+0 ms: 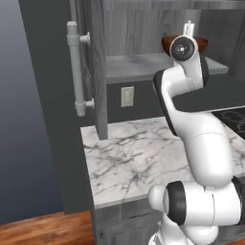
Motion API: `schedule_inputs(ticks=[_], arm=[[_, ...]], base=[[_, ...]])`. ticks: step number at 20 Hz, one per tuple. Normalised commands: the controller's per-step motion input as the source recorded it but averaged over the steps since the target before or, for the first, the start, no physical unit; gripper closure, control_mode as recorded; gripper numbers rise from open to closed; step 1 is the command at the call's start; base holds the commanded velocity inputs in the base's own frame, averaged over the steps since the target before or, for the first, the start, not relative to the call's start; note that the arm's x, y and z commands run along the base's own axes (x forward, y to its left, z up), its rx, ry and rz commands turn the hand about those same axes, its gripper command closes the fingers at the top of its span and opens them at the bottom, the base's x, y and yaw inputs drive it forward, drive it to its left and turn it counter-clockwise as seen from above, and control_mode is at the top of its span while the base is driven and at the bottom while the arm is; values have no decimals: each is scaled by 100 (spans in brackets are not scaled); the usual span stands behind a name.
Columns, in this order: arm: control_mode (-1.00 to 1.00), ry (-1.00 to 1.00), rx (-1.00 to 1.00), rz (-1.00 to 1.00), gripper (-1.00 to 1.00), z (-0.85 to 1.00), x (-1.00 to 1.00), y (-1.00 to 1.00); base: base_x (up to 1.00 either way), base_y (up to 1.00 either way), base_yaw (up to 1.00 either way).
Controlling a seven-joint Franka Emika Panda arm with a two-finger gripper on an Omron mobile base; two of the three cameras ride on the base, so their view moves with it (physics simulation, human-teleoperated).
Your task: Move the bowls from the cabinet to the plates on the dining table.
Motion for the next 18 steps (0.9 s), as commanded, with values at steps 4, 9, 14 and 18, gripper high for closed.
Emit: schedule_inputs(ticks=[4, 9, 14, 18], arm=[[-100, 0, 0, -3, -100, -2, 31, -5], [-100, 0, 0, -2, -100, -3, 30, -6], [-100, 0, 0, -2, -100, -3, 28, -8], [-100, 0, 0, -1, -100, -5, 27, -9]], base=[[0, 0, 0], [0, 0, 0], [0, 0, 0], [0, 0, 0]])
